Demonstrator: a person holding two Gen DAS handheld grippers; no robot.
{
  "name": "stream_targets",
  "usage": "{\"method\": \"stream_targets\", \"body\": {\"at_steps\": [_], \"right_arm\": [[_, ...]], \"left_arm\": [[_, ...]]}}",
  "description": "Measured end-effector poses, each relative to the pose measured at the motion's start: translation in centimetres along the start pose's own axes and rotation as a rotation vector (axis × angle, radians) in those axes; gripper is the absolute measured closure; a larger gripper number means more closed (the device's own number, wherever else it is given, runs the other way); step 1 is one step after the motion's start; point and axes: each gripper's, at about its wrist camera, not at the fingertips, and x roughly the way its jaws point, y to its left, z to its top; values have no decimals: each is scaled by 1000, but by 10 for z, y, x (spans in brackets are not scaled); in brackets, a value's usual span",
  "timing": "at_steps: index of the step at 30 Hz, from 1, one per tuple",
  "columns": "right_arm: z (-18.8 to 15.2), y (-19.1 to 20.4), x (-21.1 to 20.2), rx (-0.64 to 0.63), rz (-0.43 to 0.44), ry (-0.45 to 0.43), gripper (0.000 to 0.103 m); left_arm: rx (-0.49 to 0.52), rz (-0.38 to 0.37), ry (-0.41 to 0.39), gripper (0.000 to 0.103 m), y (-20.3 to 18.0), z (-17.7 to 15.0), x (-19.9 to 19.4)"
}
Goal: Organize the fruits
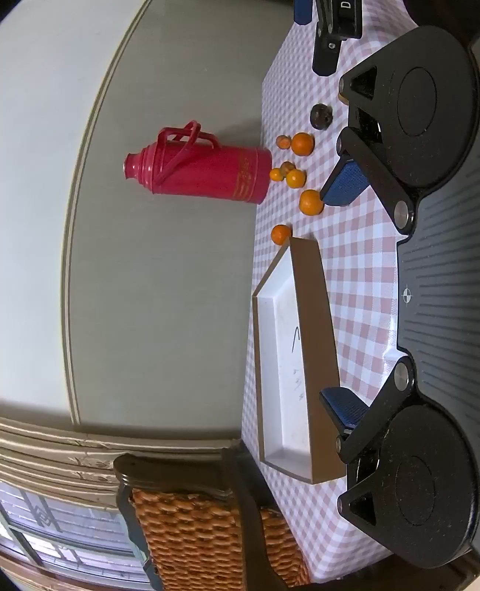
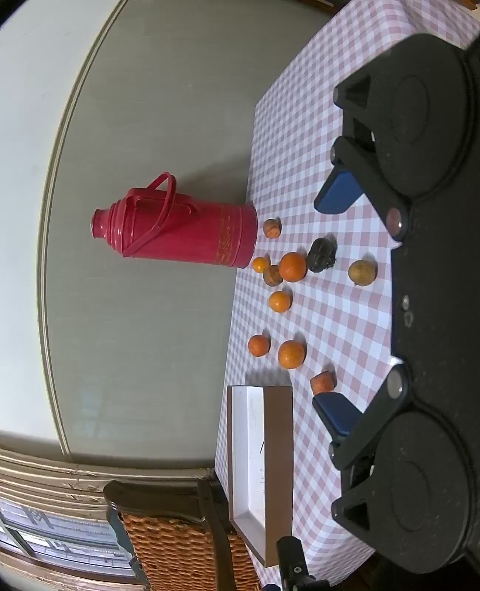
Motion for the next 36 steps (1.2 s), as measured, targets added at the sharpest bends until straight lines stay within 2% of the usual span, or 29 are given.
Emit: {"method": "stream_targets", "body": {"at_steps": [36], "right_arm": [[1,1,-1,1,-1,-1,6]], "left_arm": [[8,-11,9,0,-2,1,3]]}}
